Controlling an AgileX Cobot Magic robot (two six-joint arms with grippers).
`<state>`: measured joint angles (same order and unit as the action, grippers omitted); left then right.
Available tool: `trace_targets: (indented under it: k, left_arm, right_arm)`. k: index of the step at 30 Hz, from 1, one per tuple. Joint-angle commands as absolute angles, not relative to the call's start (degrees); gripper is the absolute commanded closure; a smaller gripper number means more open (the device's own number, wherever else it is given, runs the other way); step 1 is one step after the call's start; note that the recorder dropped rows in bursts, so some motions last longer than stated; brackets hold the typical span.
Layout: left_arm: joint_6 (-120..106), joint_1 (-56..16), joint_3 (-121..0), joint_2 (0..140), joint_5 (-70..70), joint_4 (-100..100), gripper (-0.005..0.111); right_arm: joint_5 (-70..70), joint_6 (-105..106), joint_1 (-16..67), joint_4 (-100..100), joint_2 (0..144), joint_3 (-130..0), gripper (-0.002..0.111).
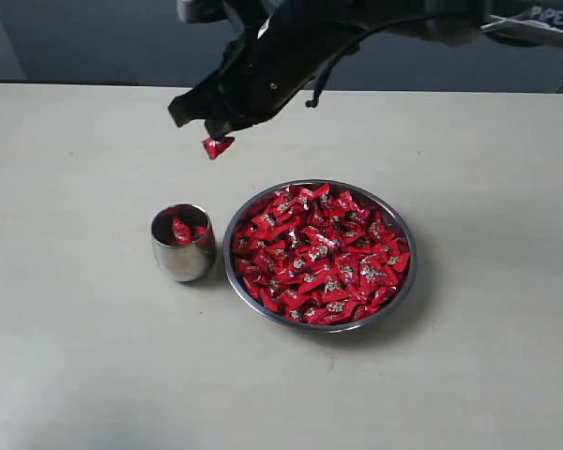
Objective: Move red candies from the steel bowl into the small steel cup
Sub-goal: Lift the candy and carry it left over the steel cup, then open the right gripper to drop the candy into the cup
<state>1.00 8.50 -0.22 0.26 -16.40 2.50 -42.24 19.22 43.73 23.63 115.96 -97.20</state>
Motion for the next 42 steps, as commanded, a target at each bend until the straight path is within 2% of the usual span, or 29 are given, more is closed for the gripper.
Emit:
trace_targets:
  k: [1,19,42]
  left_arm:
    - [1.15,8.39,0.0,0.0,-16.3,2.57,0.106]
    - [1.15,8.39,0.0,0.0,-16.3,2.57,0.106]
    - [1.15,8.39,0.0,0.0,-16.3,2.57,0.106]
  right_arm:
    - [-43.58,19.86,46.51,23.84,119.33,-99.23,0.109]
    - [-43.24,19.86,51.36,24.52,123.68,-99.23,0.109]
    - [-42.02,23.86,51.4,24.08,124.44,-99.23,0.108]
